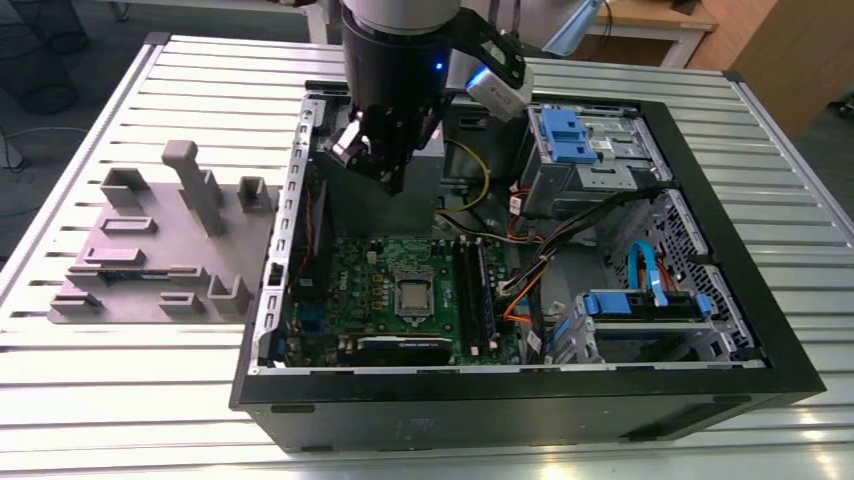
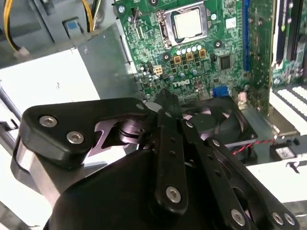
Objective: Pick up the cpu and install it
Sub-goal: 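Install the first cpu locking lever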
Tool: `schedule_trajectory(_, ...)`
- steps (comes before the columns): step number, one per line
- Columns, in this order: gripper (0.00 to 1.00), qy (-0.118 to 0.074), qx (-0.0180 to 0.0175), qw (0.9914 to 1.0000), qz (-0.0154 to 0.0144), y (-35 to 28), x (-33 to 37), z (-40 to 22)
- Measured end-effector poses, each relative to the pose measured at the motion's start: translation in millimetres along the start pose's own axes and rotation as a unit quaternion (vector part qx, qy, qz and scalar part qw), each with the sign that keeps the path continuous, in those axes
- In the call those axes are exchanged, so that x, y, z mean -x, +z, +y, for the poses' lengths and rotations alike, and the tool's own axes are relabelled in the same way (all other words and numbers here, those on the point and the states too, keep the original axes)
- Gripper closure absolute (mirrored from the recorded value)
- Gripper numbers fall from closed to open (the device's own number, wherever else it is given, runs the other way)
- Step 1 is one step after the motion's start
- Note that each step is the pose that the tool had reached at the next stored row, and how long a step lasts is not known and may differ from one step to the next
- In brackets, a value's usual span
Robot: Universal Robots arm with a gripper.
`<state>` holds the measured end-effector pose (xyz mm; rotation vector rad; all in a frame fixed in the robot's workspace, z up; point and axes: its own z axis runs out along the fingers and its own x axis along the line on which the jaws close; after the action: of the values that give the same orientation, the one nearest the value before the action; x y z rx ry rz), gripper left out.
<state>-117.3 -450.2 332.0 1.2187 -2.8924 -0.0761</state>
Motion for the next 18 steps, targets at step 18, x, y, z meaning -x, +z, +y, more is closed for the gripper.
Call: schedule_trajectory(18, 0.90, -0.050, 0.0009, 0.99873, 0.0024, 6.3, -0.1, -0.5)
